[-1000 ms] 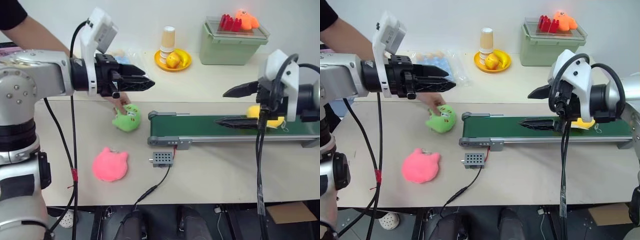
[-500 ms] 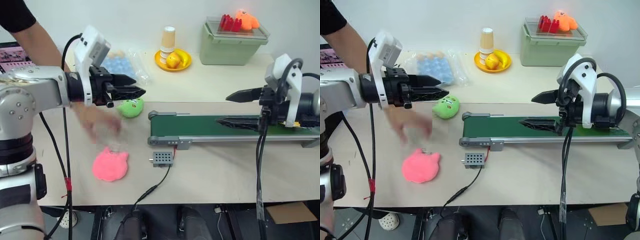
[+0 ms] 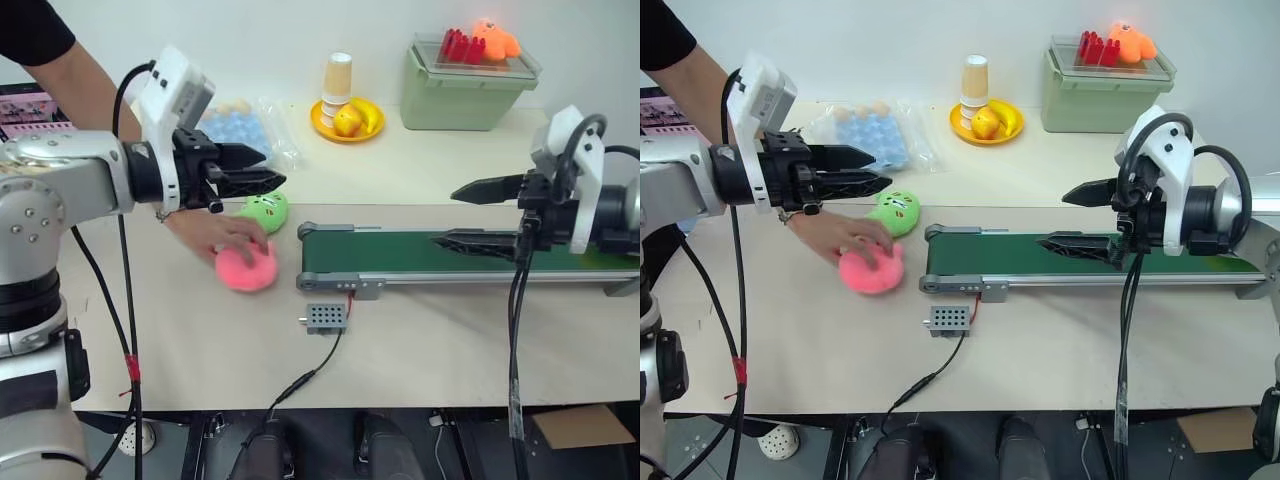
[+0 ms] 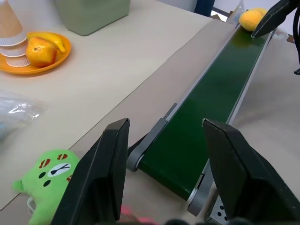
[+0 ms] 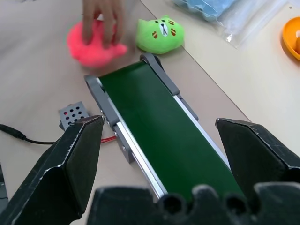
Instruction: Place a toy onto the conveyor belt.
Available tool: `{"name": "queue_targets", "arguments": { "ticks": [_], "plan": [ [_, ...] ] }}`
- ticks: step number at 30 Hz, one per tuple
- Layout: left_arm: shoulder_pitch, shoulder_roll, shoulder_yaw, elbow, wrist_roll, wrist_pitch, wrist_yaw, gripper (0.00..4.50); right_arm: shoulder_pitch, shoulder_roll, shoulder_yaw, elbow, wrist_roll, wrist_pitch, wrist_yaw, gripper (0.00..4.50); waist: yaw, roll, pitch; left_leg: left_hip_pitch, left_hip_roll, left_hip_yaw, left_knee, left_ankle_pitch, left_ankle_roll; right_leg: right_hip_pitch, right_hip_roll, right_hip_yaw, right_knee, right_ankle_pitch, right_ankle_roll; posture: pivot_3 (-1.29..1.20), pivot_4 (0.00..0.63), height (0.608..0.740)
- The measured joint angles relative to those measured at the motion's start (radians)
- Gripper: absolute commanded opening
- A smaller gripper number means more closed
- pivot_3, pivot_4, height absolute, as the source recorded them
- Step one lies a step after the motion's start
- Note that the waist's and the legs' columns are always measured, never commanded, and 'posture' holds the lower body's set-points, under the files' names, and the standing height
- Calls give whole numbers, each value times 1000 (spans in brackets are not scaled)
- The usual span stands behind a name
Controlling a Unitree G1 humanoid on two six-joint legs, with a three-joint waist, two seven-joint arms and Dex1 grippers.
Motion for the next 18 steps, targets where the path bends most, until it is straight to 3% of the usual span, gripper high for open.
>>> {"name": "queue_targets", "arguments": {
  "ticks": [18],
  "plan": [
    [17, -32, -36, -27, 63, -60, -18, 2639, 54, -39, -38, -5, 24, -1, -34, 4463, 7, 0, 0, 0, 0, 0, 0, 0, 0, 0, 0, 0, 0, 0, 0, 0, 150, 734]
  ]
}}
